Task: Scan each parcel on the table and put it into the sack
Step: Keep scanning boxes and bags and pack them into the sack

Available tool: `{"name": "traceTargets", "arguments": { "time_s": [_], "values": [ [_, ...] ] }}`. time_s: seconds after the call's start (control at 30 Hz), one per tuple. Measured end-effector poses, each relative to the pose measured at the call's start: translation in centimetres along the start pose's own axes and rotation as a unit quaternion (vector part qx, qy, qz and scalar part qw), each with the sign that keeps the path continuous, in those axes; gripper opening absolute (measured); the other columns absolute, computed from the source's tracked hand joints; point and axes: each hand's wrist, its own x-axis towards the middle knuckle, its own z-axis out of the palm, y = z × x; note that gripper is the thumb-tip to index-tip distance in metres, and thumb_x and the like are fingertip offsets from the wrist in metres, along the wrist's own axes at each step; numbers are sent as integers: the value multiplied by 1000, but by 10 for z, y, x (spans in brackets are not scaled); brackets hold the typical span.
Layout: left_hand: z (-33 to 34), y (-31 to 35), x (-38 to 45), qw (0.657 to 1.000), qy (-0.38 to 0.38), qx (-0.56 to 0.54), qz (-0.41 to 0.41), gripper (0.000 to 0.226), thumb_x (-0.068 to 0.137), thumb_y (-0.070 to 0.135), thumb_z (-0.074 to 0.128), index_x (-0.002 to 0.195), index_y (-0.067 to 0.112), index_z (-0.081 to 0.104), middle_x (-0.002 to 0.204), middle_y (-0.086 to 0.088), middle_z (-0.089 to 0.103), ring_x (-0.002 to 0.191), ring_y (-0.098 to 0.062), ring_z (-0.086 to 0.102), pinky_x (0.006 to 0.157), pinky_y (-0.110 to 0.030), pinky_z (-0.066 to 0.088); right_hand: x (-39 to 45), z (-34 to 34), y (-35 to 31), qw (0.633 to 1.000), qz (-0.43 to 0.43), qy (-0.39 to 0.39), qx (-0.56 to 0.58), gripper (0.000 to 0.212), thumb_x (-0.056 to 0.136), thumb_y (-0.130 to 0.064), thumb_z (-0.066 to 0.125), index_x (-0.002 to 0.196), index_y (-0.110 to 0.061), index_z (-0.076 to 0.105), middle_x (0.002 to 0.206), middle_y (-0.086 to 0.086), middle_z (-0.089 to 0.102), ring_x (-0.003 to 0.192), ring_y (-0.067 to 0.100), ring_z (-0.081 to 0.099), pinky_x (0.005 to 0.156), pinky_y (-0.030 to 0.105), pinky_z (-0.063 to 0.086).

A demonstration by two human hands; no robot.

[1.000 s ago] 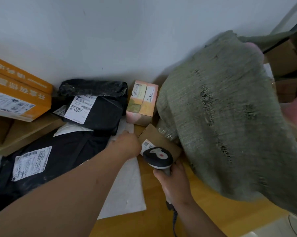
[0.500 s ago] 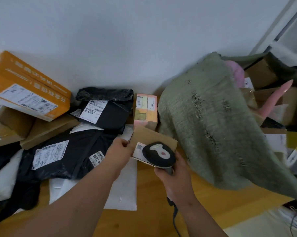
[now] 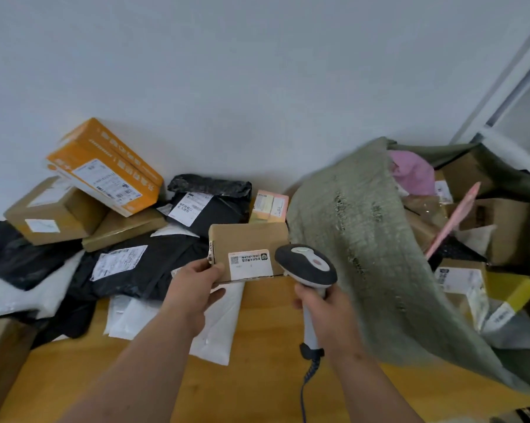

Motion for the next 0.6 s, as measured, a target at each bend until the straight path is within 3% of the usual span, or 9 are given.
{"name": "traceTargets", "arguments": {
  "time_s": [0.07, 0.23, 0.37, 0.47, 0.53, 0.6],
  "values": [
    [3, -2, -8, 1000, 14, -11, 7, 12, 96, 10, 62, 98, 21, 63, 104, -6, 71, 100, -20, 64, 83, -35, 53, -3, -5, -1, 1000, 9, -11, 5, 8, 94, -16, 64, 101, -15, 68, 82, 6, 68, 72, 21, 69, 67, 29, 50],
    [11, -5, -27, 998, 37, -36, 30, 14, 94, 11, 65, 105, 19, 63, 103, -3, 71, 98, -18, 64, 83, -33, 52, -10, -20, -6, 1000, 19, -24, 3, 4, 94, -14, 64, 92, -12, 67, 75, 5, 65, 67, 21, 68, 57, 24, 51],
    [16, -5, -43, 997, 37, -56, 41, 17, 93, 16, 68, 109, 16, 63, 100, -4, 71, 89, -17, 63, 77, -31, 52, -18, -28, -13, 1000, 13, -24, 4, 7, 93, -16, 64, 92, -10, 68, 89, 19, 70, 63, 13, 68, 61, 25, 51],
    [19, -4, -54, 994, 48, -100, 17, 28, 93, 18, 67, 119, 17, 56, 100, -10, 72, 82, -20, 60, 62, -28, 45, -24, -34, -19, 1000, -1, -25, 9, 7, 95, -20, 64, 100, -23, 65, 93, 9, 71, 58, -1, 65, 61, 24, 47],
    [19, -4, -61, 993, 38, -112, 7, 45, 93, 17, 64, 133, 28, 47, 101, -10, 70, 79, -22, 59, 54, -26, 39, -27, -36, -23, 999, -21, -24, 16, 12, 95, -20, 64, 104, -28, 62, 94, -4, 69, 62, -9, 64, 59, 19, 46],
    [18, -5, -67, 995, 27, -99, -6, 52, 93, 18, 63, 138, 36, 45, 103, -7, 68, 74, -22, 60, 51, -24, 36, -30, -37, -28, 999, -38, -22, 26, 15, 94, -19, 65, 97, -33, 60, 97, -5, 68, 72, -2, 67, 61, 20, 51]
  ]
}}
